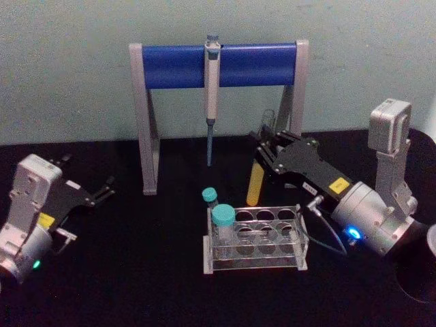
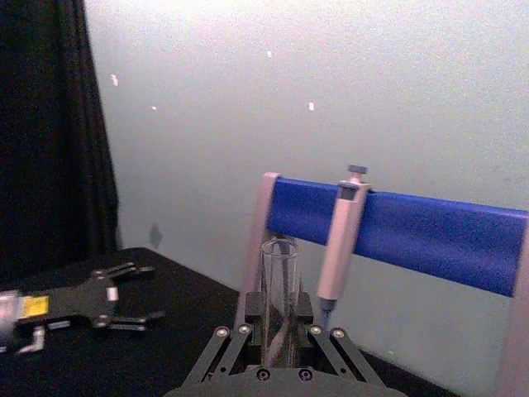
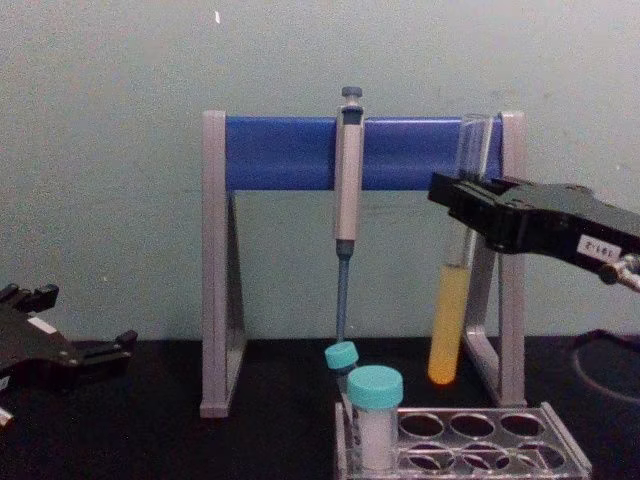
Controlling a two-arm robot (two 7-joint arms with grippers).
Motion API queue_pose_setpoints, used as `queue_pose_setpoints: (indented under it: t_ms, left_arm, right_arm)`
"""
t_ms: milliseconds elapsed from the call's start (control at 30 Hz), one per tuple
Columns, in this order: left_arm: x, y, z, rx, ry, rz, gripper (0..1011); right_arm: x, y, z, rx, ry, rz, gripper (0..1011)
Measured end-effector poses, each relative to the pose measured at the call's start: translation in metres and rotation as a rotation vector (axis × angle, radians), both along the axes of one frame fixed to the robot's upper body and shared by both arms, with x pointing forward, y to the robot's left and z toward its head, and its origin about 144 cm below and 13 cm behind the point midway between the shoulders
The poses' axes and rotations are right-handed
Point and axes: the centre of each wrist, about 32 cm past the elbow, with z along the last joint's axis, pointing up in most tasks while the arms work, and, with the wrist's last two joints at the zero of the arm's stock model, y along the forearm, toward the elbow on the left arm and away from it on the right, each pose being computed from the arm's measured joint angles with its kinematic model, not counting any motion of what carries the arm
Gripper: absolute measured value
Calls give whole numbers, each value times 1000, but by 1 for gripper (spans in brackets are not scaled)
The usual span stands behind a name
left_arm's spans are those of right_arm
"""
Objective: Pick up the test tube from the test tube rack, shake it, then place it back into the test tube rack.
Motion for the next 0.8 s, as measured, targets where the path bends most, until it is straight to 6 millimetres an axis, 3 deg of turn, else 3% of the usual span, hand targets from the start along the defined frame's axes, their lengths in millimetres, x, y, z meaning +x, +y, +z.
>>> queue_pose_setpoints:
  t_ms: [800]
  left_arm:
    - [0, 0, 0, 0, 0, 0, 1001]
  right_arm:
    - [2, -9, 3, -6, -2, -59, 224]
